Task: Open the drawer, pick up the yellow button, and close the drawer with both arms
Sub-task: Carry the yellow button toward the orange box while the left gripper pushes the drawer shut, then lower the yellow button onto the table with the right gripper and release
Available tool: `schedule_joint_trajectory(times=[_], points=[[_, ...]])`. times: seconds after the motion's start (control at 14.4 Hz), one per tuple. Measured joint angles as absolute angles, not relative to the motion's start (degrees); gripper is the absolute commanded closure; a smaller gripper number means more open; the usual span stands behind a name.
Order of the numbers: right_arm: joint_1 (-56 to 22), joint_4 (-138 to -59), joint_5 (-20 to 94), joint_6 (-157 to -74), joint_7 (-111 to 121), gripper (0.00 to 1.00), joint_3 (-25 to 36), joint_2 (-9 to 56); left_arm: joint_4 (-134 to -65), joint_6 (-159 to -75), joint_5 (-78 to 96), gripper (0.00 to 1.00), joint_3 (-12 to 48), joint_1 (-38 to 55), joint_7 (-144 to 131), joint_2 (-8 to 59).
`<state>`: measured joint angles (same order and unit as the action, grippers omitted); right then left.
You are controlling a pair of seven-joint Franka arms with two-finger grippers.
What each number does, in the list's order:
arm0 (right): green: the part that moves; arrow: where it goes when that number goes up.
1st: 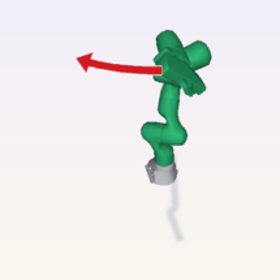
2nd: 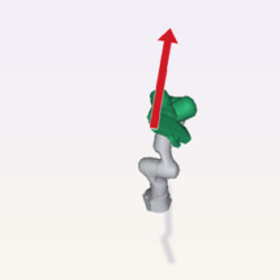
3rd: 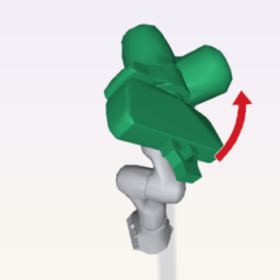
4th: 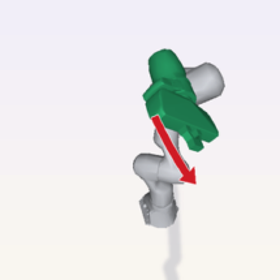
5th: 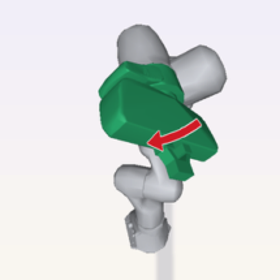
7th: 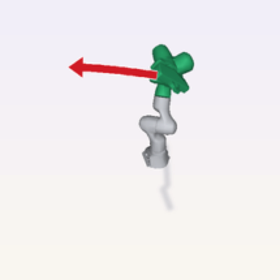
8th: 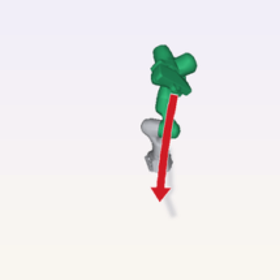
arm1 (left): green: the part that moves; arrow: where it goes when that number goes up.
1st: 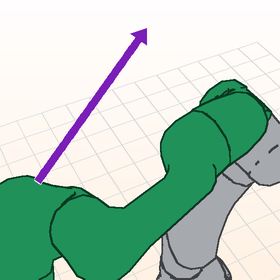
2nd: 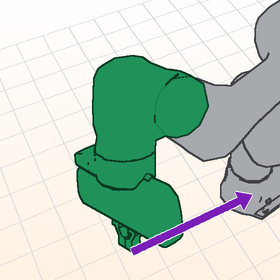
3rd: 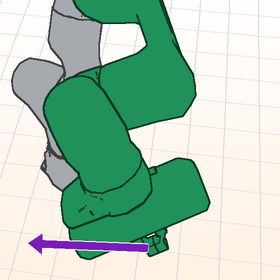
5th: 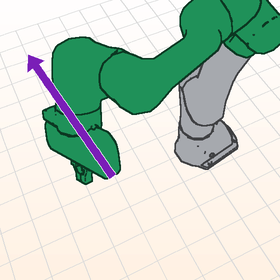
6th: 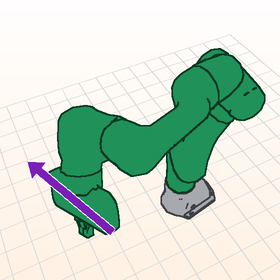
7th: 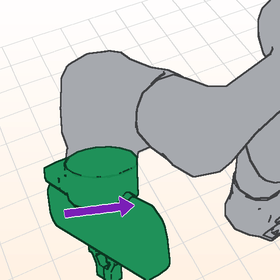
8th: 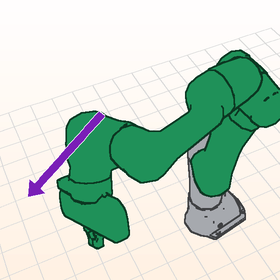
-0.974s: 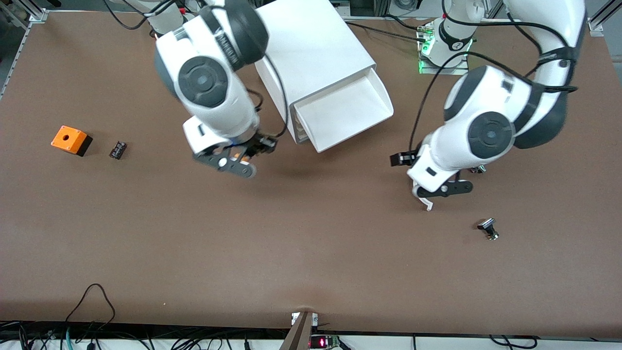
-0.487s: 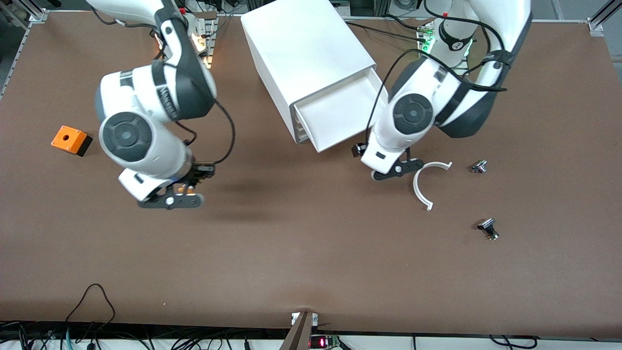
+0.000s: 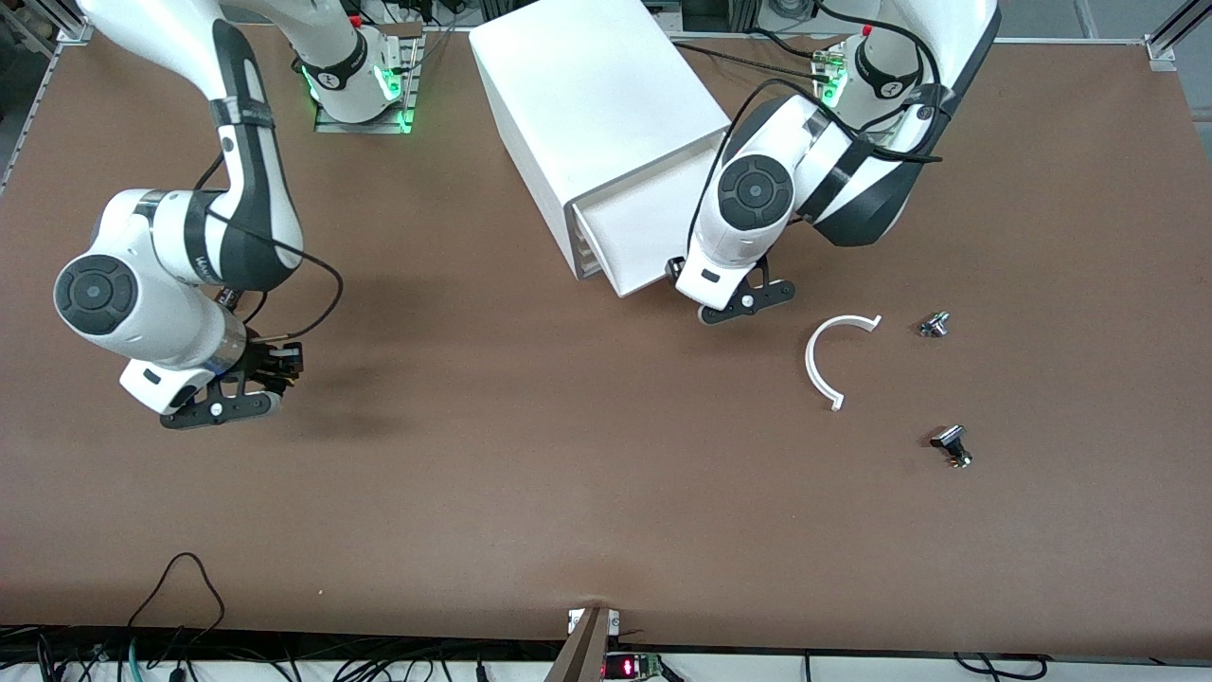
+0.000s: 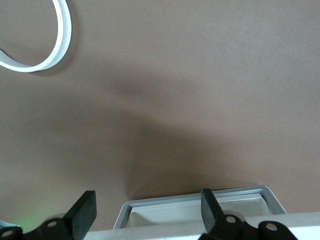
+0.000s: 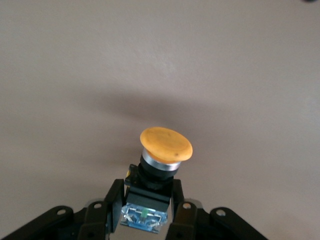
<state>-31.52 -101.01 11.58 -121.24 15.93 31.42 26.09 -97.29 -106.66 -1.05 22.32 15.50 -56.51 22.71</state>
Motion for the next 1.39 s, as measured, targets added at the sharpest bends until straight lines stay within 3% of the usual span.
schedule_joint_trajectory(times=[0.28, 0.56, 0.7, 0.77, 0.83, 0.97, 1.04, 1.39], points=[[-29.4, -109.6, 13.6, -131.4, 20.1, 1.00, 31.6, 26.6, -98.0, -106.7, -1.1, 0.06, 24.3, 15.6, -57.7, 22.7], [-29.2, -110.8, 20.5, -134.1, 20.5, 0.99, 31.4, 31.1, -99.0, -106.6, -1.1, 0.04, 27.0, 15.6, -60.0, 22.2], [-29.2, -110.8, 21.8, -136.5, 20.5, 0.84, 31.1, 33.8, -99.2, -106.2, -1.1, 0.04, 28.2, 15.7, -60.6, 22.1], [-29.2, -110.8, 22.1, -137.1, 20.5, 0.68, 31.1, 34.7, -99.2, -105.9, -1.0, 0.04, 28.4, 15.7, -60.7, 22.1], [-29.2, -110.7, 22.1, -137.4, 20.5, 0.41, 31.0, 35.2, -99.2, -105.6, -0.6, 0.04, 28.7, 15.7, -60.7, 22.1], [-29.2, -110.4, 22.1, -137.5, 20.5, 0.08, 31.0, 35.2, -99.2, -104.8, 0.8, 0.02, 29.3, 15.7, -60.7, 22.1], [-29.2, -109.9, 22.1, -137.5, 20.5, 0.01, 31.0, 35.2, -99.3, -104.3, 1.2, 0.02, 29.6, 15.7, -60.8, 22.1], [-30.0, -106.8, 22.2, -132.2, 20.5, 0.01, 31.0, 31.2, -99.7, -103.7, 4.8, 0.02, 30.1, 15.7, -60.8, 22.2]])
